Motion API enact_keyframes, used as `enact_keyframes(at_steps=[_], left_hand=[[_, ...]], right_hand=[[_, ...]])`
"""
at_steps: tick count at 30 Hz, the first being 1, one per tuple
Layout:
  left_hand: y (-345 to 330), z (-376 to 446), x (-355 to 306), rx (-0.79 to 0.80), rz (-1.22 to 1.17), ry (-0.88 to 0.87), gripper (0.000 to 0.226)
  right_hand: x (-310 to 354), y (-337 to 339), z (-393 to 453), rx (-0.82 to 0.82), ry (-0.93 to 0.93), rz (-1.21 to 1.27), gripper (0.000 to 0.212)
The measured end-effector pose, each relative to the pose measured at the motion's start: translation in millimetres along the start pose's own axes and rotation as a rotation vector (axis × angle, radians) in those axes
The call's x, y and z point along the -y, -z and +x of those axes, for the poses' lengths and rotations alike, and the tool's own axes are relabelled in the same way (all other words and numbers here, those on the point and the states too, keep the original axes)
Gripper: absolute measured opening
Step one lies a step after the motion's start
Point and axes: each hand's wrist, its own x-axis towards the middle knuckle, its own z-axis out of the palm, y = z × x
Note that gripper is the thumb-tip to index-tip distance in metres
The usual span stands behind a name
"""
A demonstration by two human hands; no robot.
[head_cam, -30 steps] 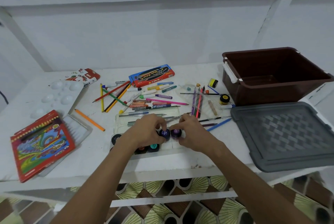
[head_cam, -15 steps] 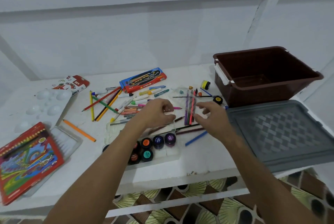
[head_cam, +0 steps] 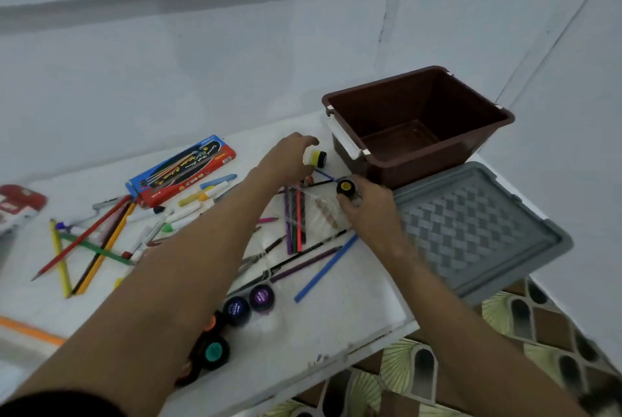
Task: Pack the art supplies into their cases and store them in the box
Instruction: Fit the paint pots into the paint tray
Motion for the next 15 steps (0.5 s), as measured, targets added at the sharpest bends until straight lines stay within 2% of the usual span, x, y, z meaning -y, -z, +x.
enact_keyframes(at_steps=[3,7,11,15], left_hand=[[-8,18,-2,0.060,0.059,-0.047,0.060],[-17,26,-4,0.056,0.084,-0.046,0.043],[-20,22,-1,0.021,0.018,0.003,0.055],[-11,4,0,-0.104,-0.111,0.003,0.055]], right_hand=[[2,-3,3,0.011,-0.091,-0.031,0.018],[3,-2,8,0.012,-0.146,-0.103,0.022],[4,-5,12,-0.001,-0.194,-0.123,0.023],[8,-11,10,-0.045,-0.175,-0.024,0.016]])
